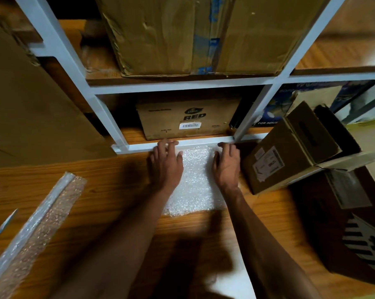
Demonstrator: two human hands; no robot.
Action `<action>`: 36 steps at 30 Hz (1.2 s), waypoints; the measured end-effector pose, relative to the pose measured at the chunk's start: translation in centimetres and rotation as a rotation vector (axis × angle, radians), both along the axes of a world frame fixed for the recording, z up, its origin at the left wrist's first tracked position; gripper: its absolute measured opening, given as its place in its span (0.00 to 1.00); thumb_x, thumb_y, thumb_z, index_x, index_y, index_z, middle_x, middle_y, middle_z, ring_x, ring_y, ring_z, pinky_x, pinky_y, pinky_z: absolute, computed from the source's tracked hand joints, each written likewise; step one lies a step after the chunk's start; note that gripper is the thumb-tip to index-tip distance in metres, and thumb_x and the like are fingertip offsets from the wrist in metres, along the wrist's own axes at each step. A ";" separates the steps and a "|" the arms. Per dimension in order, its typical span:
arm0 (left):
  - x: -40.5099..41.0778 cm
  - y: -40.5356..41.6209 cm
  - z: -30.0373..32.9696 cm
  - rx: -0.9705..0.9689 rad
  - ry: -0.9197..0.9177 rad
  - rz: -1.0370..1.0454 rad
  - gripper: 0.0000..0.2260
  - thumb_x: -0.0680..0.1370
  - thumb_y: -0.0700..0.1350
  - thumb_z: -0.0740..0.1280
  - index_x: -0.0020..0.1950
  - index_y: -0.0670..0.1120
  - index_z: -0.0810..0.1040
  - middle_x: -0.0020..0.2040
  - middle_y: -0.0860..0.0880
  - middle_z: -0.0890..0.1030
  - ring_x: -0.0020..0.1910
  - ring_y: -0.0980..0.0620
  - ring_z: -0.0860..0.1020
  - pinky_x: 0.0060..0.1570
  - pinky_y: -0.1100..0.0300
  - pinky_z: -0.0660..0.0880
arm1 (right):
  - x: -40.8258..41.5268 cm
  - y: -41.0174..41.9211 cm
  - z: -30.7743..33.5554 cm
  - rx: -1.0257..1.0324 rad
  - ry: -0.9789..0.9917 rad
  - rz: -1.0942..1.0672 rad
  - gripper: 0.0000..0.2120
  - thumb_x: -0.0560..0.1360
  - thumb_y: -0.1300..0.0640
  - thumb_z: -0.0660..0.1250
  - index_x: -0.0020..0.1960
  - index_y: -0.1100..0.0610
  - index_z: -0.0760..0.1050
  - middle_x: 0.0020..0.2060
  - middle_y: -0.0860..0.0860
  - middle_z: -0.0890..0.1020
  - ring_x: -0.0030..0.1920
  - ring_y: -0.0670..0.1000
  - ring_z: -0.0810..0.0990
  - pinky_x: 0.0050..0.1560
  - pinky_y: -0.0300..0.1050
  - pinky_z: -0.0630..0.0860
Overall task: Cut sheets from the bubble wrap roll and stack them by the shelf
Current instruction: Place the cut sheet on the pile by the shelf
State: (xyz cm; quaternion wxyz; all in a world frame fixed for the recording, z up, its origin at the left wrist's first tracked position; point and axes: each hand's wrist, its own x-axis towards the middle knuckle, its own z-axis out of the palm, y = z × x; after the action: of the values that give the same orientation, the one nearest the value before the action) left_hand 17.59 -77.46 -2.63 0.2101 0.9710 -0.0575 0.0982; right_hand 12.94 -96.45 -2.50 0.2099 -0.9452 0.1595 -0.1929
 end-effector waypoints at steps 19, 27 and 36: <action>-3.5 -0.2 -3.8 0.291 0.370 -0.332 0.31 0.82 0.70 0.40 0.83 0.62 0.39 0.83 0.56 0.33 0.80 0.47 0.30 0.76 0.33 0.40 | -2.6 1.2 -4.7 -0.103 0.558 0.178 0.34 0.82 0.29 0.40 0.84 0.39 0.38 0.84 0.46 0.35 0.82 0.62 0.31 0.79 0.72 0.37; -5.0 0.9 -3.7 -0.150 0.396 0.157 0.38 0.80 0.69 0.56 0.84 0.54 0.47 0.84 0.46 0.47 0.83 0.41 0.49 0.78 0.39 0.57 | -2.8 0.7 -3.2 0.029 0.547 -0.043 0.41 0.80 0.25 0.47 0.85 0.43 0.40 0.85 0.54 0.45 0.82 0.66 0.51 0.78 0.66 0.56; -4.1 -0.2 -2.0 -0.265 0.408 0.117 0.35 0.83 0.55 0.64 0.85 0.50 0.49 0.85 0.48 0.46 0.83 0.45 0.48 0.80 0.47 0.56 | -2.6 1.2 -2.2 0.023 0.522 -0.044 0.38 0.83 0.31 0.49 0.86 0.48 0.46 0.85 0.53 0.50 0.79 0.66 0.60 0.75 0.60 0.64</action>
State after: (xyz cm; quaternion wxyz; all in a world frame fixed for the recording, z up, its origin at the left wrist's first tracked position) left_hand 13.51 -77.65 -4.59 0.3367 0.9364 0.0558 -0.0813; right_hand 10.37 -95.26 -4.65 0.1680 -0.9568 0.2309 0.0548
